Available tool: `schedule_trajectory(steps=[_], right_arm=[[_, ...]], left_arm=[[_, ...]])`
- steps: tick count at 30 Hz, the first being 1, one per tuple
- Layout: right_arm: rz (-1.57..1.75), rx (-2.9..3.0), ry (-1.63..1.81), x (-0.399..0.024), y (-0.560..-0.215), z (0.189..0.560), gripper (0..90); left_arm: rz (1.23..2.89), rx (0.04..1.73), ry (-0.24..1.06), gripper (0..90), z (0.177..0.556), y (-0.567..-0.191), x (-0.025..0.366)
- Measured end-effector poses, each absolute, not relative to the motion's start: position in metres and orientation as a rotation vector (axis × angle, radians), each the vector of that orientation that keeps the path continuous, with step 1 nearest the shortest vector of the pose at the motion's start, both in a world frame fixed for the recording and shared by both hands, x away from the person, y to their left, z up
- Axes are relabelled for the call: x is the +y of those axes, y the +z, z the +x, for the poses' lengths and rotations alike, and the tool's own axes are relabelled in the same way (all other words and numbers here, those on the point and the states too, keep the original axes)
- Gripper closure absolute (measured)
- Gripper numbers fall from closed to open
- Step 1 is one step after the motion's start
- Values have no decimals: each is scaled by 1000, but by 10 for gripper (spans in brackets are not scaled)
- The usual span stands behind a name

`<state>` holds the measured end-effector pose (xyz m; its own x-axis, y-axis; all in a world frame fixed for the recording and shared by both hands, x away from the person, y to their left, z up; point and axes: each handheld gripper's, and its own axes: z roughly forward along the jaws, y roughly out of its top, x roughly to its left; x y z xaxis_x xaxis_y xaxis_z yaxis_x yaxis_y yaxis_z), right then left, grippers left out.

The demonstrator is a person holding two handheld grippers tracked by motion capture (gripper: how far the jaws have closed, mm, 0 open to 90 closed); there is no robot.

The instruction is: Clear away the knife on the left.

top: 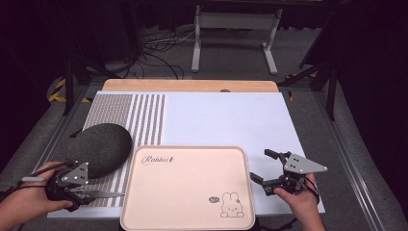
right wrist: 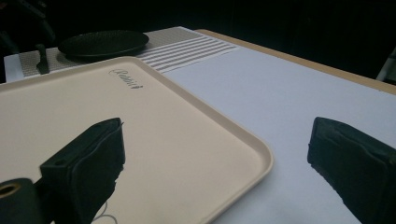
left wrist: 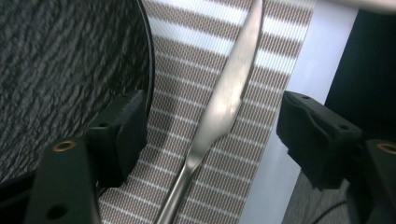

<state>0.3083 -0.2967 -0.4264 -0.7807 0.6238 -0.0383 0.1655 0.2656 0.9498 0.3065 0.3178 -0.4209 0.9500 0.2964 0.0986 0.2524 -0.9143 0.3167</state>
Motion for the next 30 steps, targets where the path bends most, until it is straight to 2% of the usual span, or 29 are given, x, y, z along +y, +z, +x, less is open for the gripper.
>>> schedule_trajectory(steps=[9, 12, 17, 23, 25, 30], right_arm=[[707, 2149, 1524, -296, -428, 309, 51], [706, 2155, 1522, -296, -428, 309, 51], [692, 2153, 1531, -296, -428, 308, 53], [686, 2162, 1530, -295, -428, 308, 55], [680, 2168, 1529, -294, -428, 308, 55], [676, 2171, 1534, -294, -429, 309, 55]], left_arm=[[2968, 323, 147, 388, 315, -424, 322], [3005, 303, 136, 387, 317, -426, 322], [3097, 236, 110, 456, 322, -428, 323], [3144, 184, 100, 558, 326, -430, 326], [3158, 131, 104, 627, 328, -431, 326], [3214, 64, 113, 687, 329, -434, 324]])
